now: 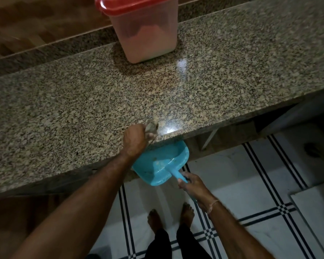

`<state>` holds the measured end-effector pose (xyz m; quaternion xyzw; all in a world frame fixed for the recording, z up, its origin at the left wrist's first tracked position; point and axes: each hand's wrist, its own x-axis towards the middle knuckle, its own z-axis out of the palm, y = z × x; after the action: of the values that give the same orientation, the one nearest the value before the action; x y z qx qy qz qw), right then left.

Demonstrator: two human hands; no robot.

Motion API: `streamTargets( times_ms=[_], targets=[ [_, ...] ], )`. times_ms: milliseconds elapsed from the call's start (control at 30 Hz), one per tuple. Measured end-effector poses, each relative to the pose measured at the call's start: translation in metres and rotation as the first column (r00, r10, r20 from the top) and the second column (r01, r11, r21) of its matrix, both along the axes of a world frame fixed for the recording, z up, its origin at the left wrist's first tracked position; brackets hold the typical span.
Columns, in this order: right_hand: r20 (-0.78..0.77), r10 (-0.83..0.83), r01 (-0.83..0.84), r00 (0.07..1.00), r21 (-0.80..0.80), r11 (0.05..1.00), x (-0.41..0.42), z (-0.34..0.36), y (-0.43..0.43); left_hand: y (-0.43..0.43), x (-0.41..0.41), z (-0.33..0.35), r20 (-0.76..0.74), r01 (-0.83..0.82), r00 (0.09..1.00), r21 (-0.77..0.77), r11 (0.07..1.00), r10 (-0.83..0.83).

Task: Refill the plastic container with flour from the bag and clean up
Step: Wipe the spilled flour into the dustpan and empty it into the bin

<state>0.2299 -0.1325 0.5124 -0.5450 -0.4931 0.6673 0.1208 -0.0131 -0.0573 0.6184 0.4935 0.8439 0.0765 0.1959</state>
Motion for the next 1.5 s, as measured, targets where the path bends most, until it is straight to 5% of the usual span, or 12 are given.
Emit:
streamTargets(
  times_ms=[100,267,500,600,700,800,1033,1200,1367,1500],
  targets=[
    [0.005,-0.010,0.010,1.000,-0.013,1.000,-0.002,-0.002,-0.004,0.012,0.009,0.003,0.043,0.057,0.997,0.009,0.998,-0.058],
    [-0.043,-0.014,0.014,0.999,-0.001,1.000,0.007,0.001,-0.005,0.017,-0.015,0.014,0.350,0.199,0.915,0.047,0.979,-0.203],
    [-0.046,-0.025,0.025,0.999,0.006,1.000,0.009,-0.002,-0.005,-0.001,0.010,-0.010,-0.084,0.527,0.849,0.168,0.833,-0.521],
    [-0.050,-0.012,0.013,0.999,0.010,1.000,0.003,-0.004,-0.006,0.009,0.008,-0.006,-0.088,0.591,0.806,0.087,0.802,-0.585],
    [-0.037,0.003,-0.002,0.999,0.021,1.000,-0.003,-0.002,-0.006,0.031,0.009,0.006,0.053,0.565,0.825,-0.058,0.823,-0.562],
    [-0.015,0.008,-0.008,1.000,0.014,1.000,-0.006,0.002,-0.003,0.038,0.012,0.007,0.030,0.509,0.860,-0.104,0.854,-0.509],
    [0.003,-0.024,0.024,1.000,0.010,1.000,-0.001,0.011,-0.001,-0.034,0.020,-0.009,-0.091,0.438,0.899,0.181,0.881,-0.428],
    [-0.001,-0.040,0.040,0.999,-0.004,0.999,0.004,0.010,-0.004,-0.032,0.003,0.013,0.196,0.208,0.938,0.336,0.919,-0.284],
    [-0.010,-0.032,0.032,0.999,-0.006,0.999,0.003,0.005,-0.011,0.003,0.006,0.009,0.126,0.463,0.863,0.194,0.865,-0.490],
    [-0.002,-0.018,0.018,1.000,-0.006,1.000,0.006,0.001,-0.016,0.012,0.010,0.003,0.024,0.502,0.863,0.087,0.861,-0.505]
  ],
)
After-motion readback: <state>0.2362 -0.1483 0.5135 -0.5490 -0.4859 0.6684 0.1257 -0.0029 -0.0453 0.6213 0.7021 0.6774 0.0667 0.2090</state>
